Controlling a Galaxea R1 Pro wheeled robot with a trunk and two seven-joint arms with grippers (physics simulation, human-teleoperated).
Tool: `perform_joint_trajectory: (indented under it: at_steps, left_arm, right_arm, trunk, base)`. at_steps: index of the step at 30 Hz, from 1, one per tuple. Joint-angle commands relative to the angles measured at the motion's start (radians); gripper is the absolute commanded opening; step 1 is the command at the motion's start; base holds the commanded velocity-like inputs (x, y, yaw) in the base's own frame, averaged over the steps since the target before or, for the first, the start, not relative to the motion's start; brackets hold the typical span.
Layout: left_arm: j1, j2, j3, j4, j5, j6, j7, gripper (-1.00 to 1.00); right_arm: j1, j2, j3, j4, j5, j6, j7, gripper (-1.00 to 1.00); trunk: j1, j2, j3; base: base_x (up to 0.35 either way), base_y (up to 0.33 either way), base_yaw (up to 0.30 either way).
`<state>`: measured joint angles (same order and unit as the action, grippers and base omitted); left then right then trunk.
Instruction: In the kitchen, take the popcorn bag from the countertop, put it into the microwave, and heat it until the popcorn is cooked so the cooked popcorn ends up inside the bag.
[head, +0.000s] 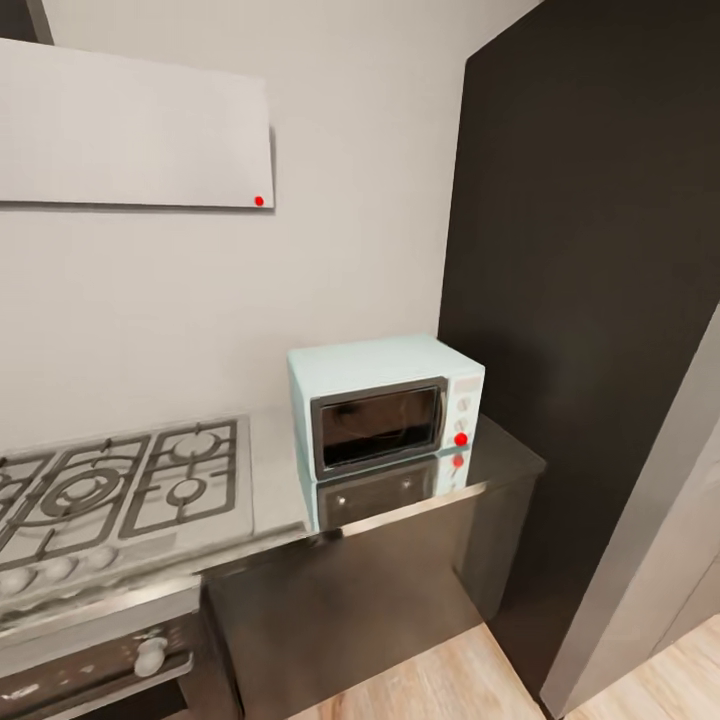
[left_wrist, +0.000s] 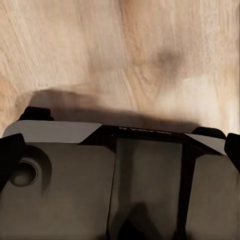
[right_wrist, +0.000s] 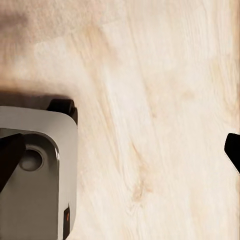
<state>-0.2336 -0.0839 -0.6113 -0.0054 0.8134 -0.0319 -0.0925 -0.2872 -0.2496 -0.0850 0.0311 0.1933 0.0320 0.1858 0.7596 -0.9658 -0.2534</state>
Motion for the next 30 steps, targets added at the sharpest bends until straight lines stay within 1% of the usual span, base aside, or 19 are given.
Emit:
perform_joint_trajectory:
  at_steps: [1, 10, 15, 30]
  left_arm:
    - [-0.001, 0.0, -0.008, 0.002, 0.01, -0.003, -0.004, 1.0]
    - [-0.001, 0.0, -0.009, 0.002, 0.01, -0.003, -0.004, 1.0]
    - [-0.001, 0.0, -0.008, 0.002, 0.01, -0.004, -0.005, 1.0]
    - [-0.001, 0.0, -0.008, 0.002, 0.01, -0.005, -0.004, 1.0]
  right_arm:
    - [-0.001, 0.0, -0.009, 0.001, 0.009, 0.002, 0.004, 1.0]
    - [-0.001, -0.003, -0.009, 0.001, 0.01, 0.004, 0.004, 1.0]
    - [-0.001, -0.001, -0.009, 0.001, 0.011, 0.004, 0.004, 1.0]
    - [-0.001, -0.001, -0.009, 0.001, 0.014, 0.003, 0.004, 1.0]
  trunk:
    - [0.001, -0.001, -0.001]
    - [0.001, -0.001, -0.001]
    - [0.001, -0.001, -0.001]
    - [0.001, -0.001, -0.001]
  base:
    - [0.311, -0.11, 0.0]
    - [0.291, -0.148, 0.0]
    - [0.218, -0.148, 0.027]
    - [0.01, -0.007, 0.254]
